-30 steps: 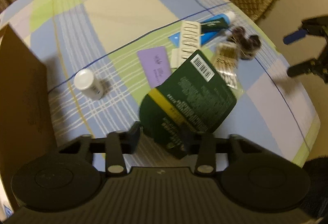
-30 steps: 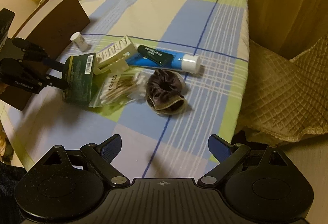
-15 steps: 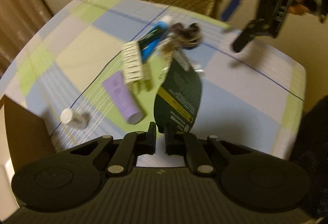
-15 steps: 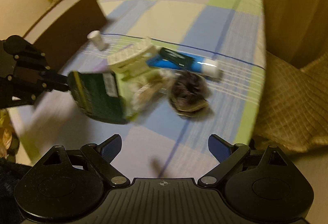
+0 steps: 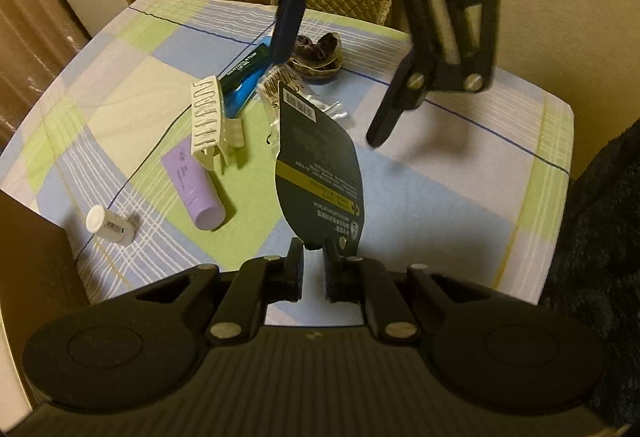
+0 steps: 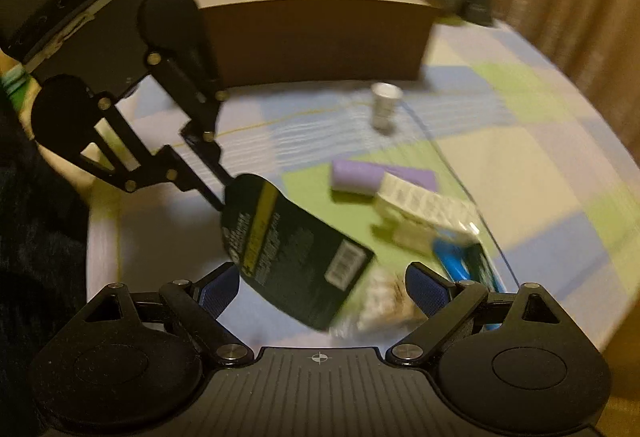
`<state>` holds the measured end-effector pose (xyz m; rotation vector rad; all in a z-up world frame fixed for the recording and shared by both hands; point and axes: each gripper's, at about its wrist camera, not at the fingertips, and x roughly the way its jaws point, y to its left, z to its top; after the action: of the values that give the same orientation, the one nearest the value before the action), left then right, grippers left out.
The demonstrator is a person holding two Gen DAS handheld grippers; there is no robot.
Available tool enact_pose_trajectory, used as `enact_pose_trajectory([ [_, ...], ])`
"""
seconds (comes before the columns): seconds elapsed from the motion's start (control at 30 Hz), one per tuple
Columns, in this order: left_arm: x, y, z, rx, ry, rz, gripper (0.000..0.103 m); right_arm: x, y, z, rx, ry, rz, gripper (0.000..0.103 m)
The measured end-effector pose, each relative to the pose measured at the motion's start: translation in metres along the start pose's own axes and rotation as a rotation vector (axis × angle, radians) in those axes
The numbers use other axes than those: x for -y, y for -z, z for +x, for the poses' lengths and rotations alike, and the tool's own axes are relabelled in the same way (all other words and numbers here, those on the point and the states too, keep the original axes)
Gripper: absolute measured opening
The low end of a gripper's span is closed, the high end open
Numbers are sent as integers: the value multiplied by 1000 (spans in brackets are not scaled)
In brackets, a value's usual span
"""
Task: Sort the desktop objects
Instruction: 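Grasp the green ointment card pack with the left tool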
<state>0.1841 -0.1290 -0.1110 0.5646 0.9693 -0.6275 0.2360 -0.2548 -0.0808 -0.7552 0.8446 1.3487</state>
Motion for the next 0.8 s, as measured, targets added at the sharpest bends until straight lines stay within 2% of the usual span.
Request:
enact_pose_trajectory([
  [0.03, 1, 0, 0, 1, -7, -2, 9, 3, -3, 8, -30, -13, -28, 67],
  [0.1, 3, 1, 0, 2, -17, -10, 10, 9, -5, 18, -70, -33, -70, 63],
  [0.2, 5, 5, -2, -3, -36, -23, 12, 13, -6, 22, -104, -78, -96, 31],
  [0.23, 5, 8, -3, -5, -40, -34, 12, 12, -6, 19, -101, -92, -94, 27],
  [0.3, 4, 13, -7, 0, -38, -67, 12, 6, -2, 10, -79, -106, -92, 9],
  [0.43, -3, 22, -21, 7, -34, -129, 12, -34, 14, -2, -45, 1, -198, 2],
  [0.5, -6, 27, -32, 8, -10, -152, 12, -63, 22, -2, -46, 53, -266, 2],
  [0.57, -7, 34, -41, -10, 6, -150, 18, -86, 31, 2, -42, 86, -304, 2],
  [0.63, -5, 39, -48, -26, 8, -129, 24, -100, 40, 5, -15, 64, -272, 2],
  [0.67, -3, 40, -51, -32, 7, -122, 24, -105, 43, 8, -15, 47, -243, 4],
  [0.73, -2, 39, -53, -31, 4, -117, 24, -110, 50, 12, -14, 58, -185, 31],
  [0.77, -2, 37, -53, -24, 2, -116, 24, -111, 52, 13, -15, 72, -153, 65],
  [0.8, -1, 35, -53, -15, 1, -116, 25, -110, 56, 12, -2, 81, -107, 83],
])
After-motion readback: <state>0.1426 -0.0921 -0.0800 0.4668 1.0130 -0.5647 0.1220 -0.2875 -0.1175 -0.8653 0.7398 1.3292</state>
